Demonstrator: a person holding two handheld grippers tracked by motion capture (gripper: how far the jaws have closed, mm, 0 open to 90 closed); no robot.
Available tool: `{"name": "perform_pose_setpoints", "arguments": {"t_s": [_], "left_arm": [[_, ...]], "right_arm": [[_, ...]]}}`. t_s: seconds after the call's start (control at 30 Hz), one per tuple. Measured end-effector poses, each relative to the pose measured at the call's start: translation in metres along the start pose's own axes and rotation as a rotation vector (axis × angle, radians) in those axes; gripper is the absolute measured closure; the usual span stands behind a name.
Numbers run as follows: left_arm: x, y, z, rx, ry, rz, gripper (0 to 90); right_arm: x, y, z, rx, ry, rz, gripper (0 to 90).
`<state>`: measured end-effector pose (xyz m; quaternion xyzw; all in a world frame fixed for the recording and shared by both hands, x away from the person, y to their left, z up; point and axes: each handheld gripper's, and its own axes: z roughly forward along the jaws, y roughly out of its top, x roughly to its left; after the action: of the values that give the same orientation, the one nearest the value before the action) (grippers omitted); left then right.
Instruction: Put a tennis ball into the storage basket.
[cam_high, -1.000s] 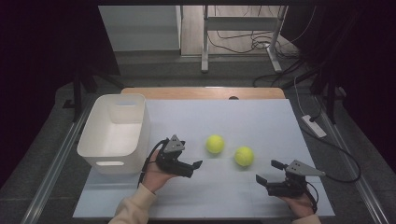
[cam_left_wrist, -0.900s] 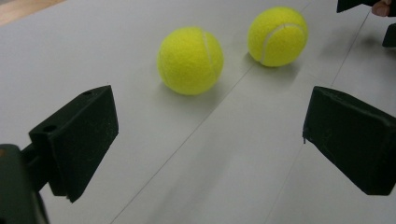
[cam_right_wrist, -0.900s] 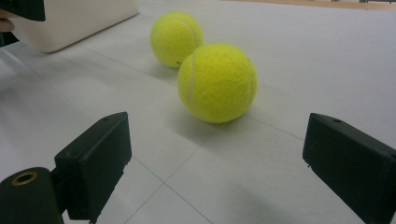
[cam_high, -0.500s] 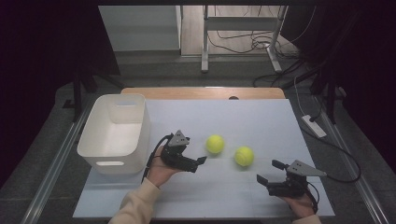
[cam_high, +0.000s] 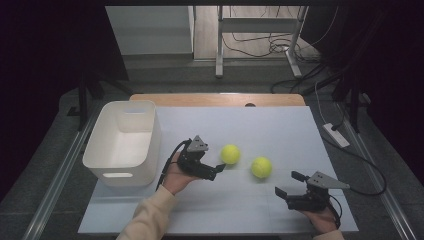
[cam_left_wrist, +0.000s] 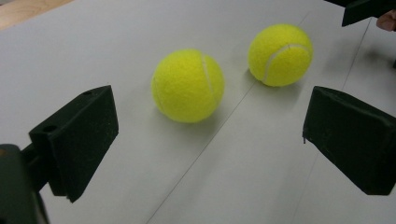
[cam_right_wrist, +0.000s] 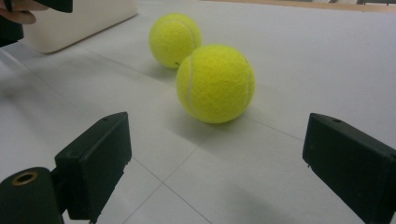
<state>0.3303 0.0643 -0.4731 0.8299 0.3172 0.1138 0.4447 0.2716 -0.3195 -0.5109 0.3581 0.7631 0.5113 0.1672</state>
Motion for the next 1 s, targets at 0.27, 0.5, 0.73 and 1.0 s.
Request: {"name": "perform_pose_setpoints", "arguments": {"t_s": [0.27, 0.5, 0.73, 1.0], "left_arm": [[0.000, 0.007, 0.007, 0.012, -0.002, 0.011, 3.9], [0.005, 0.008, 0.012, 0.022, -0.001, 0.001, 3.8], [0.006, 0.014, 0.018, 0.031, 0.002, 0.006, 3.5], [0.009, 0.018, 0.026, 0.048, 0.007, 0.005, 3.3]], "right_arm": [[0.000, 0.000, 0.000, 0.000, 0.001, -0.003, 8.2], [0.000, 0.000, 0.000, 0.002, -0.003, -0.001, 8.2], [0.000, 0.000, 0.001, 0.004, -0.002, -0.003, 8.2], [0.000, 0.000, 0.000, 0.004, -0.003, -0.001, 8.2]]}}
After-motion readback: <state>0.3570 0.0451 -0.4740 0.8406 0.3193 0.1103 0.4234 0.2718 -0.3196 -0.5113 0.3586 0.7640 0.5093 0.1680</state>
